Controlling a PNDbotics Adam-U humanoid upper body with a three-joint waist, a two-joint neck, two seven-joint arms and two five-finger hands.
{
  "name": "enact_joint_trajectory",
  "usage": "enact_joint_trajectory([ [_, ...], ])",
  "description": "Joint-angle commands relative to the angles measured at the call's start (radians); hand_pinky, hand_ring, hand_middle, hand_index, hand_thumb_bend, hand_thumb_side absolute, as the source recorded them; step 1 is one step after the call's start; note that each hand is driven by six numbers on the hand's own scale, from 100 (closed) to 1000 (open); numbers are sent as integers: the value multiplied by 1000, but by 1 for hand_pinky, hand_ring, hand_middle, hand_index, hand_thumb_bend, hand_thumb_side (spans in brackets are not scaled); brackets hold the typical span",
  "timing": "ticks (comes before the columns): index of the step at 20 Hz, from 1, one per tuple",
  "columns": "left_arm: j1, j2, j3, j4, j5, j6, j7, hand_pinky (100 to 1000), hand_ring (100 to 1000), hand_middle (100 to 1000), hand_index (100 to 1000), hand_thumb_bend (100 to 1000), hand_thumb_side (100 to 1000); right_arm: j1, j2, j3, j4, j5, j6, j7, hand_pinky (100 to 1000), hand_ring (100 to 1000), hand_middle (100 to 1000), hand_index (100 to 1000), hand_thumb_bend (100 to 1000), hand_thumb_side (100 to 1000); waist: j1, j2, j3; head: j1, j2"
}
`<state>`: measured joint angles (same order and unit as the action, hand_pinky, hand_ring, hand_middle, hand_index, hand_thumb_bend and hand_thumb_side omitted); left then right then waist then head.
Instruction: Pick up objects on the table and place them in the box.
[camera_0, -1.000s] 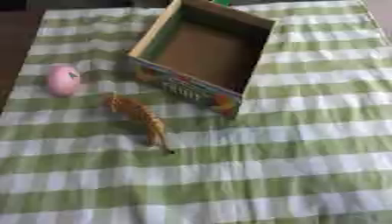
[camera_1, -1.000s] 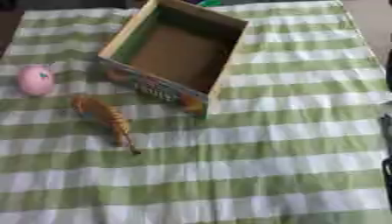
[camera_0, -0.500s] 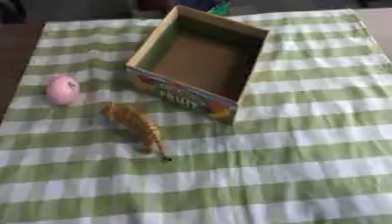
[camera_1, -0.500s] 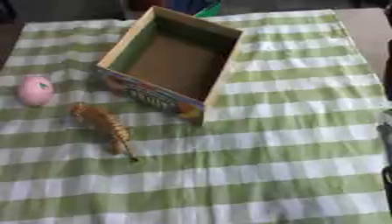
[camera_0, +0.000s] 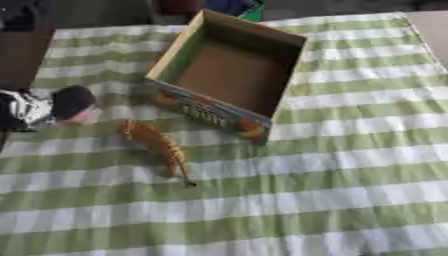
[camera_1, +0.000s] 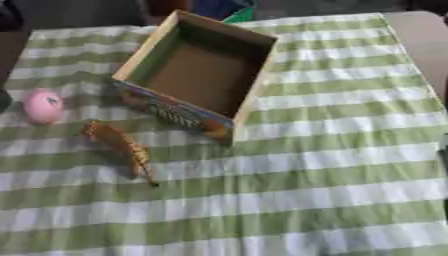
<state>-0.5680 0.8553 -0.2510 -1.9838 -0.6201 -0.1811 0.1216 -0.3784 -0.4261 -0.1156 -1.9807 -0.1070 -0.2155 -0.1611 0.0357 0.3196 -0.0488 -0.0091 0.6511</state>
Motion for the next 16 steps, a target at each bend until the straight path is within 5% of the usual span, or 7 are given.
enact_joint_trajectory([
  [1, -27, 62, -30, -16, -43, -15, -41, 536, 736, 739, 912, 726, 1000, -11, -13, 3, -19, -5, 0, 8, 743, 788, 528, 865, 100, 994, 3, -25, -9, 15, -7],
  [9, -75, 60, -190, 61, -146, -78, -145, 577, 802, 832, 970, 729, 995, -6, -7, 7, -19, -10, 7, 20, 744, 789, 526, 864, 100, 995, 8, -28, -14, 19, -11],
  [16, -107, 19, -265, 121, -237, -158, -235, 595, 827, 863, 995, 582, 785, -4, -4, 10, -19, -12, 10, 26, 745, 790, 524, 863, 100, 995, 11, -25, -19, 22, -16],
])
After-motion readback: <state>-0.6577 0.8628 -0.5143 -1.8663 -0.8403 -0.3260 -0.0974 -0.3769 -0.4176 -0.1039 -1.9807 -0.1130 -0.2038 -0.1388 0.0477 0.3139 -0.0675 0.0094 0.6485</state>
